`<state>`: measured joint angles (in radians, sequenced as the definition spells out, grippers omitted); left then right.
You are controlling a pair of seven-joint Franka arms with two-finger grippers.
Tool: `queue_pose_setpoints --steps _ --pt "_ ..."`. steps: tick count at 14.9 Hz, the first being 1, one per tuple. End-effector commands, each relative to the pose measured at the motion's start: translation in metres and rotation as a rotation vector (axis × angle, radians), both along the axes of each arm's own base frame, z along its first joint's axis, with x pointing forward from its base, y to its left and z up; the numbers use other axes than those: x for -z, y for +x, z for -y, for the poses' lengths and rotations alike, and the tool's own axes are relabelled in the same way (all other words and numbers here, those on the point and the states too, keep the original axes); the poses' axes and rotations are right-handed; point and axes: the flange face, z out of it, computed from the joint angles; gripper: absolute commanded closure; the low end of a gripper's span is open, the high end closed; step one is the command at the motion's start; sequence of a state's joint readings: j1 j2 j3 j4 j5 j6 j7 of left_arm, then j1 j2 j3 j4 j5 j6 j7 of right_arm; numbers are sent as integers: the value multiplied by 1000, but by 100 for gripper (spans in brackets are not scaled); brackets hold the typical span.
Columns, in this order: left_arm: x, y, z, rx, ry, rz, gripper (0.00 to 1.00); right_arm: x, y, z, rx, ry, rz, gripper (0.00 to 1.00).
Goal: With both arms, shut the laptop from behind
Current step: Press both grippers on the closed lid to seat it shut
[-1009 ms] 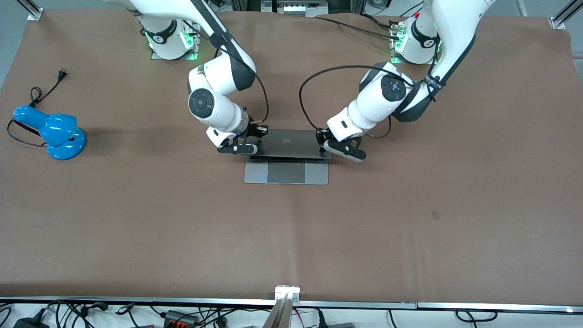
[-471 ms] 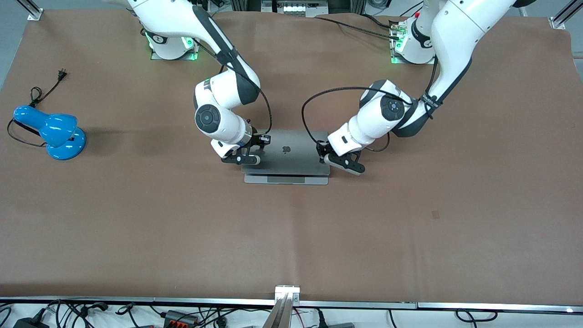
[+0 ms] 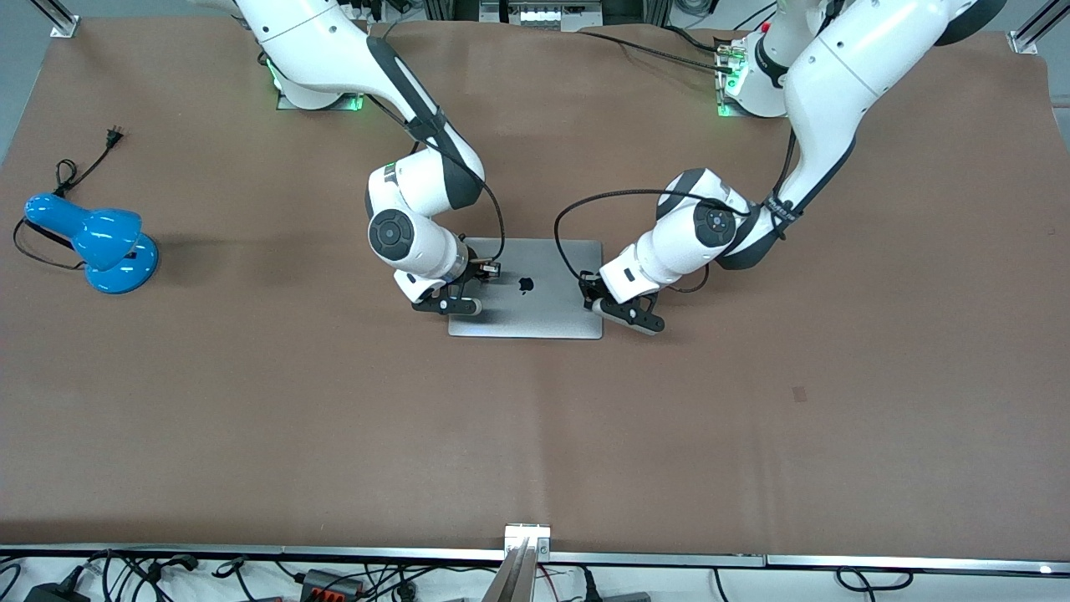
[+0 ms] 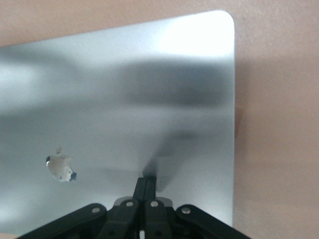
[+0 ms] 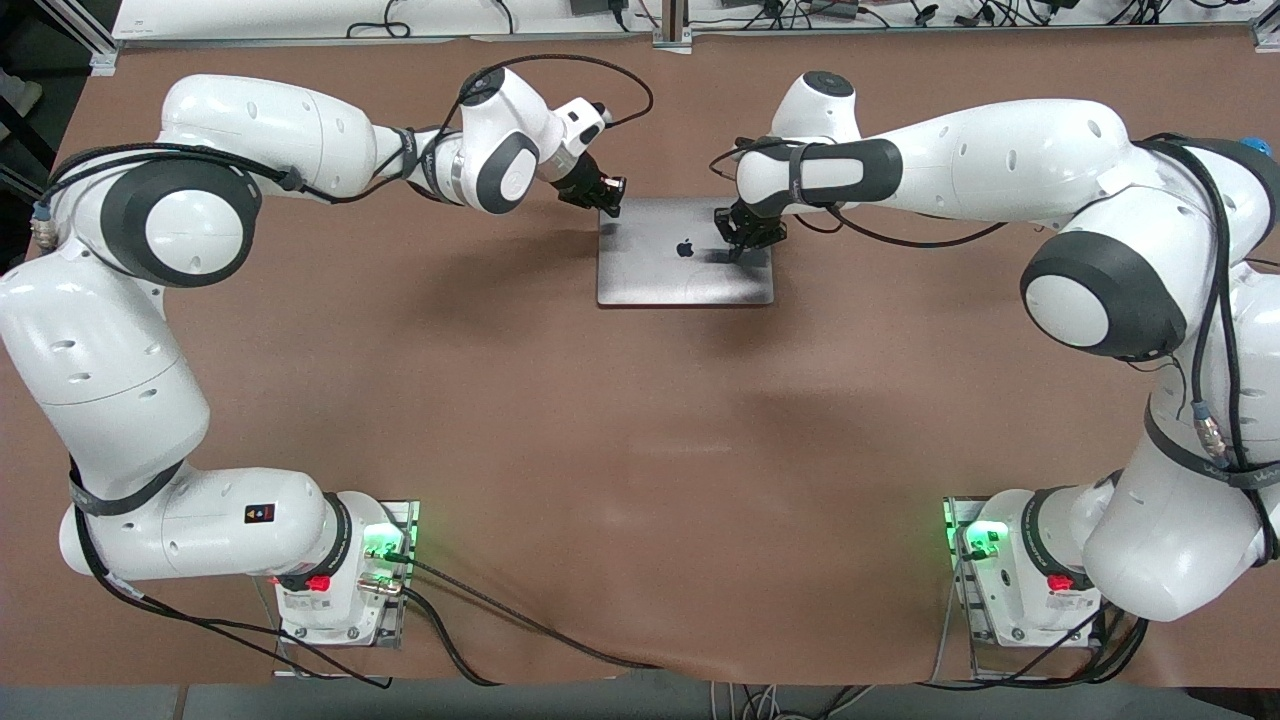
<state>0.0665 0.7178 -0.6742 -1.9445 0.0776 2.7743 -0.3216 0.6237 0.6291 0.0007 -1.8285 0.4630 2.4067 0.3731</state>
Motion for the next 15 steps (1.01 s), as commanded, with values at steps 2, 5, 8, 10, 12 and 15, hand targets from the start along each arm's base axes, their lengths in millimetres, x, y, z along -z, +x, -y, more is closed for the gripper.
queue_pose_setpoints --steps 2,5,8,10,12,15 --pt "26 2 7 12 7 40 99 18 10 -4 -15 -2 18 100" --pt "36 -4 12 27 35 48 99 18 9 -4 -16 -1 17 100" --pt "36 -4 12 27 37 49 99 17 10 -4 -15 -1 19 100" --pt "33 0 8 21 37 54 99 17 9 -5 -16 0 18 100" --pt "27 5 3 8 38 62 99 16 10 -5 -16 1 20 100" --pt "2 9 -2 16 61 80 99 10 14 -1 -10 4 24 100"
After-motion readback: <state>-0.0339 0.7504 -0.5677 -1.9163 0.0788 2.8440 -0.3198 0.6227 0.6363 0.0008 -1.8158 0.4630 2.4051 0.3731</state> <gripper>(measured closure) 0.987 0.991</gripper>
